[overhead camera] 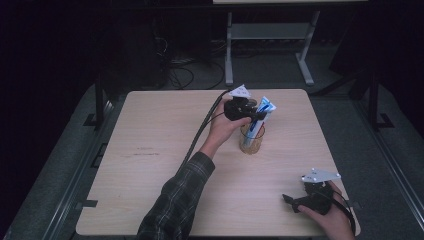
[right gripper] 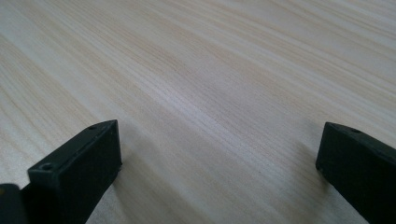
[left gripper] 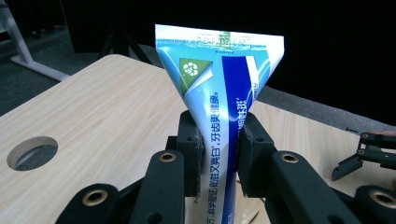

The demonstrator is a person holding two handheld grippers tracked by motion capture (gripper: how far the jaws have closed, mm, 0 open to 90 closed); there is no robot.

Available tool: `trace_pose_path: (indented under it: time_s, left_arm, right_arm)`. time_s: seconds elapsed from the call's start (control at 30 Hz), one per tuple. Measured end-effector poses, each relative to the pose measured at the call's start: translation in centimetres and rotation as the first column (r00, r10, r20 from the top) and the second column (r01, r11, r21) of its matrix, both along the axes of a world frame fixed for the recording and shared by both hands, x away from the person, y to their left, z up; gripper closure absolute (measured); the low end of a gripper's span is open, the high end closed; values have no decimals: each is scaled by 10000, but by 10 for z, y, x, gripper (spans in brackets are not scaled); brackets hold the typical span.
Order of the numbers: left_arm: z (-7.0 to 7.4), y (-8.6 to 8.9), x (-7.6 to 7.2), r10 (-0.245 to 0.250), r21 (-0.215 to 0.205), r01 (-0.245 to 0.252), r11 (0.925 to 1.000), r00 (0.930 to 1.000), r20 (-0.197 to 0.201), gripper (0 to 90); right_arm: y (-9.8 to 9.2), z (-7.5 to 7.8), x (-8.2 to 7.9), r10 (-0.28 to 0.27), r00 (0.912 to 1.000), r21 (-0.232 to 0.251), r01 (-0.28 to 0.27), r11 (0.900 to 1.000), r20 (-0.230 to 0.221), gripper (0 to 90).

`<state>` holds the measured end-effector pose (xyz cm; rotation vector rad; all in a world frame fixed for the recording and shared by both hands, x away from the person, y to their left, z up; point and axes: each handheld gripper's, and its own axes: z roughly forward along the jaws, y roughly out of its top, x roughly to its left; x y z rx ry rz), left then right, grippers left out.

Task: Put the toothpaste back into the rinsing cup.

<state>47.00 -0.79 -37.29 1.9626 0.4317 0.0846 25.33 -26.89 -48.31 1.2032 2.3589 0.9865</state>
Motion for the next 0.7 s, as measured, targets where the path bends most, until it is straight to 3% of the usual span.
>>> trace_pose_path:
  time_s: [0.2, 0.3, 0.4, 0.7]
  left_arm:
    - [-1, 1, 0, 60, -51, -58, 10000, 9998, 214, 713]
    - [1, 3, 0, 173, -204, -165, 9997, 9991, 384, 620]
    - [3, 4, -1, 209, -38, -207, 9998, 9981, 572, 491]
    - [9, 14, 0, 710, 340, -740, 9967, 9941, 815, 341]
  right_arm:
    - [0, 0, 0, 2, 10000, 0, -2, 10000, 2, 0]
    - [0, 0, 0, 0, 10000, 1, 0, 10000, -2, 0]
    - [0, 0, 0, -7, 10000, -17, 7, 10000, 3, 0]
    - [0, 0, 0, -7, 10000, -15, 7, 10000, 7, 0]
